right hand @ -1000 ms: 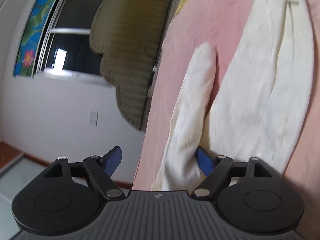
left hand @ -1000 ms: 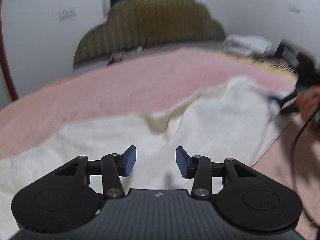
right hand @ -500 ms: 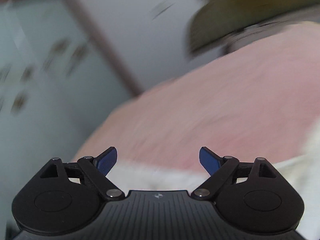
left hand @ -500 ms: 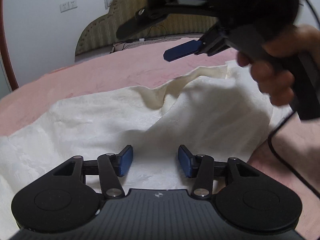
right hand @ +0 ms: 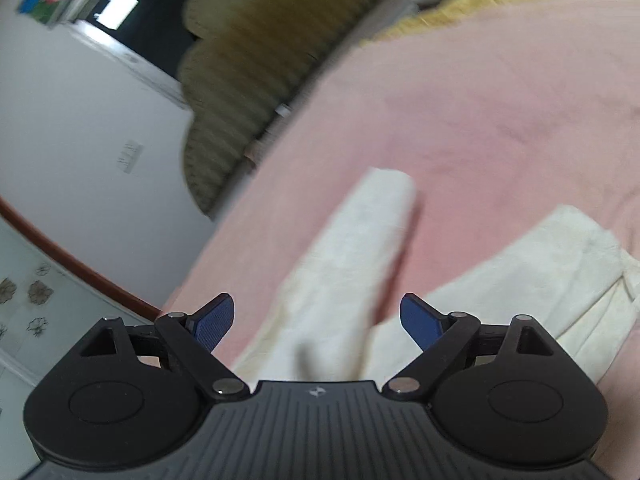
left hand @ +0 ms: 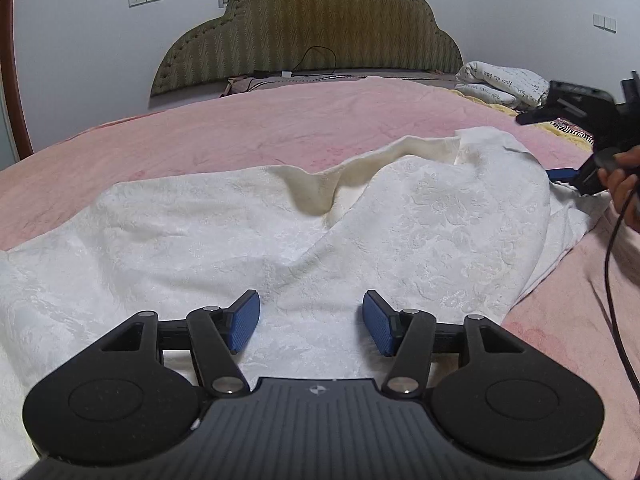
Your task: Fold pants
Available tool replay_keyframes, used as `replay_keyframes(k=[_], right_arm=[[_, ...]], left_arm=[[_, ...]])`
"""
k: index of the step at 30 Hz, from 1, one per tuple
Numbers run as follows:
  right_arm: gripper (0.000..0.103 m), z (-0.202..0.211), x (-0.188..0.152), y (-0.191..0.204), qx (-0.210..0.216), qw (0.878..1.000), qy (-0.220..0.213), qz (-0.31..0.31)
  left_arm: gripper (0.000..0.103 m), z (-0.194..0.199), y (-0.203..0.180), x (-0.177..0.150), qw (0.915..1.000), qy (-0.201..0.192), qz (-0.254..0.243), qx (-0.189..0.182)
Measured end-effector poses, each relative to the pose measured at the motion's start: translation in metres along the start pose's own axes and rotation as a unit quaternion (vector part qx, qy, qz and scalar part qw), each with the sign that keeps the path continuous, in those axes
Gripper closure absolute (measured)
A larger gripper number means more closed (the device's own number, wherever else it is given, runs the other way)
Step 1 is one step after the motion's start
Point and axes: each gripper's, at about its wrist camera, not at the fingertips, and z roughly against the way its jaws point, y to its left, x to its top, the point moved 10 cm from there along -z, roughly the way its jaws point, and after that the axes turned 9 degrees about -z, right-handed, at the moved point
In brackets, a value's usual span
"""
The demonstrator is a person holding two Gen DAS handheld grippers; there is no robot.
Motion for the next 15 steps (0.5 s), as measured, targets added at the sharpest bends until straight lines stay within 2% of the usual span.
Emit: replay_keyframes(k=[2, 3, 4, 5, 7, 9, 11, 13, 14, 15], right_arm=[[0.013, -0.013, -0.003, 0.000, -0.003, 1.000, -0.008, 0.030], [0.034, -0.019, -0.004, 0.008, 0.001, 0.999, -0.011, 0.050], [0.082, -0.025, -0.006, 0.018, 0.003, 0.998, -0.011, 0.068], [0.092, -0.027, -0.009, 0.029, 0.002, 0.997, -0.016, 0.079], [0.094, -0.024, -0.029, 0.067, 0.041, 0.991, -0.013, 0.127], [0.094, -0.019, -0.068, 0.119, 0.073, 0.974, 0.000, 0.216], [0.093, -0.022, -0.131, 0.166, 0.121, 0.944, 0.065, 0.299], [0.083, -0.022, -0.198, 0.198, 0.156, 0.905, 0.142, 0.369], [0.080, -0.017, -0.220, 0.207, 0.175, 0.893, 0.160, 0.383], [0.079, -0.010, -0.231, 0.211, 0.194, 0.888, 0.169, 0.382]], left_arm=[[0.041, 0.000, 0.000, 0.000, 1.0000, 0.000, 0.000, 0.000], [0.041, 0.000, 0.000, 0.000, 1.0000, 0.000, 0.000, 0.000], [0.041, -0.001, 0.000, 0.000, 1.0000, 0.000, 0.000, 0.000], [0.041, -0.001, 0.000, 0.000, 1.0000, 0.000, 0.000, 0.000], [0.041, -0.001, 0.000, 0.000, 1.0000, 0.000, 0.000, 0.000], [0.040, -0.001, 0.000, 0.000, 1.0000, 0.001, -0.001, 0.002], [0.039, -0.001, 0.001, 0.000, 1.0000, 0.001, -0.001, 0.004], [0.039, -0.001, 0.001, -0.001, 1.0000, 0.001, 0.000, 0.004], [0.039, -0.001, 0.001, 0.000, 1.0000, 0.001, -0.001, 0.004], [0.039, -0.001, 0.001, 0.000, 1.0000, 0.001, 0.000, 0.003]])
